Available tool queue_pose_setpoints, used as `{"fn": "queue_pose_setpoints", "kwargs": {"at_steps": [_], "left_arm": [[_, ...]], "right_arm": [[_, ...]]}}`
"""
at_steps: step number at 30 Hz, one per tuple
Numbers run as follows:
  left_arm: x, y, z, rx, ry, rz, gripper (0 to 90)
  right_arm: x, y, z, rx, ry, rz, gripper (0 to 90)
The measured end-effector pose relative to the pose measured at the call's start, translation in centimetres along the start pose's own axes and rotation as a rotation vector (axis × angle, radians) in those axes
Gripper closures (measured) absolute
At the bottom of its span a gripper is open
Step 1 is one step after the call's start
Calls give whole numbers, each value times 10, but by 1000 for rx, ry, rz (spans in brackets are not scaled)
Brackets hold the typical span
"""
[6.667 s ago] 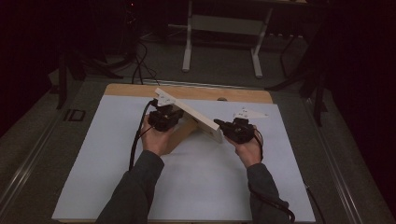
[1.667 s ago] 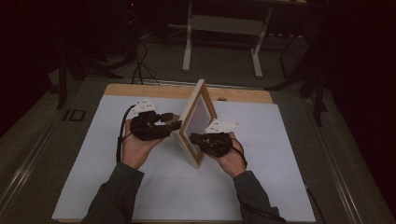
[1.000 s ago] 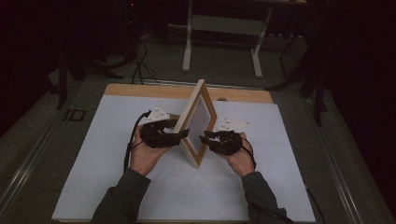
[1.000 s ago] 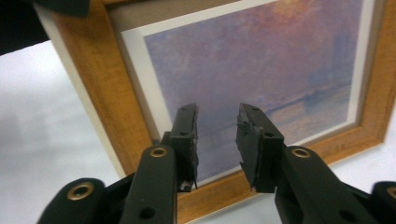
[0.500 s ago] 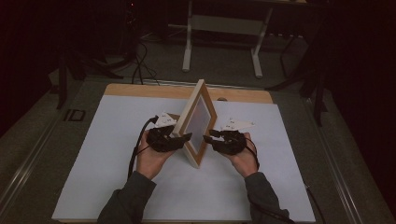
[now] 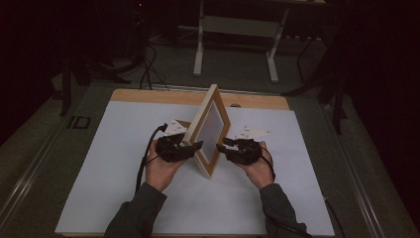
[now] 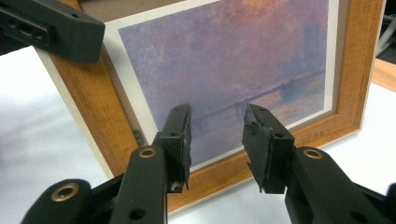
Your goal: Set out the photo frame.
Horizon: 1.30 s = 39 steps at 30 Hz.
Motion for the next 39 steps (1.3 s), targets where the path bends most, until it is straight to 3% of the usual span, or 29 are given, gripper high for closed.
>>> {"fn": "queue_pose_setpoints", "kwargs": {"at_steps": [19, 26, 36, 39], "left_arm": [[20, -3, -8, -18, 10, -51, 662], [30, -4, -11, -21, -16, -54, 670], [37, -6, -15, 5, -52, -14, 669], [40, -7, -17, 3, -88, 5, 672]], "right_arm": [[-2, -2, -1, -3, -7, 5, 614], [-4, -2, -2, -7, -20, 7, 614], [-7, -2, -2, -9, -30, 15, 613], [-8, -3, -2, -5, -36, 14, 613]]}}
Point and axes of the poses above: each handheld gripper's, and its own axes: z roughly forward along the jaws, y roughly out of its top, x roughly to its left, the point moved 6 cm from there along z, roughly forward along the jaws, and after that the axes turned 12 degrees about x, right-handed, at the moved point
